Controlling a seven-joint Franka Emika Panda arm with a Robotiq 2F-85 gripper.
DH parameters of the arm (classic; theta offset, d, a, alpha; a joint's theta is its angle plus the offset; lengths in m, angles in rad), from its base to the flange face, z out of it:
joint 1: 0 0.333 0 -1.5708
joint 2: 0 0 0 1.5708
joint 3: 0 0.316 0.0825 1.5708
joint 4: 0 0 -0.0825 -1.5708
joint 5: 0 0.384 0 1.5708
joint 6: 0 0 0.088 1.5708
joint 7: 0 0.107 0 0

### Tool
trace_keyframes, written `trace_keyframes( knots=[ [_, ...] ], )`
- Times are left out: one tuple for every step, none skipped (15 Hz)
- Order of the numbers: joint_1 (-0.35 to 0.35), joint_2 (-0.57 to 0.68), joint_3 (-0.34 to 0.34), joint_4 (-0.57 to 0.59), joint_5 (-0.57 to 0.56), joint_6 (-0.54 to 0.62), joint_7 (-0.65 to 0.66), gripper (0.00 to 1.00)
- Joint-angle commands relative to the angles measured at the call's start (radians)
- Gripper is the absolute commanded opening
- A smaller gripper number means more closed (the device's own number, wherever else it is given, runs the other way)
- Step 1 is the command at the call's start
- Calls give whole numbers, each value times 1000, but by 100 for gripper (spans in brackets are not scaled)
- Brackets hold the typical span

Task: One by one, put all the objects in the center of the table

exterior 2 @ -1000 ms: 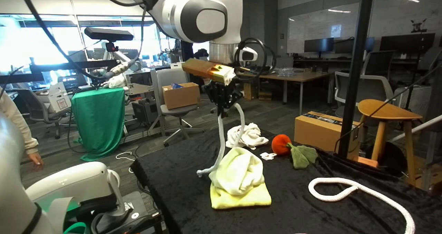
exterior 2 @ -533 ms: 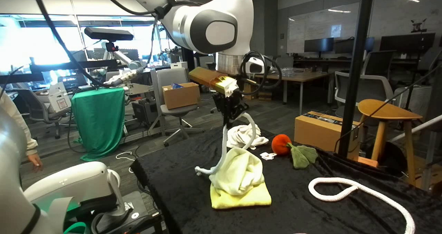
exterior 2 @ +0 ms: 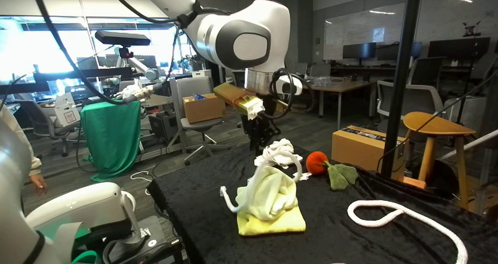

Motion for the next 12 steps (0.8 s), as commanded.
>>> trace_keyframes(
  knots=[
    [-6, -21, -2, -11, 11, 7, 25, 58],
    [-7, -23, -3, -12, 10, 9, 27, 66],
    [-8, -24, -3, -11, 7, 11, 31, 73],
    [-9, -25, -2, -8, 2, 10, 35, 80],
    [-9, -26, 0, -2, -8, 8, 39, 88],
    [-8, -25, 2, 5, -16, 12, 42, 95],
    [-8, -24, 4, 14, -25, 11, 45, 100],
    [-7, -22, 7, 27, -37, 14, 46, 100],
    [-6, -15, 11, 47, -50, 18, 51, 100],
    [-5, -8, 13, 66, -60, 22, 51, 100],
    [-3, 5, 17, 95, -74, 24, 50, 100],
    [-2, 15, 20, 122, -84, 24, 53, 100]
  ],
)
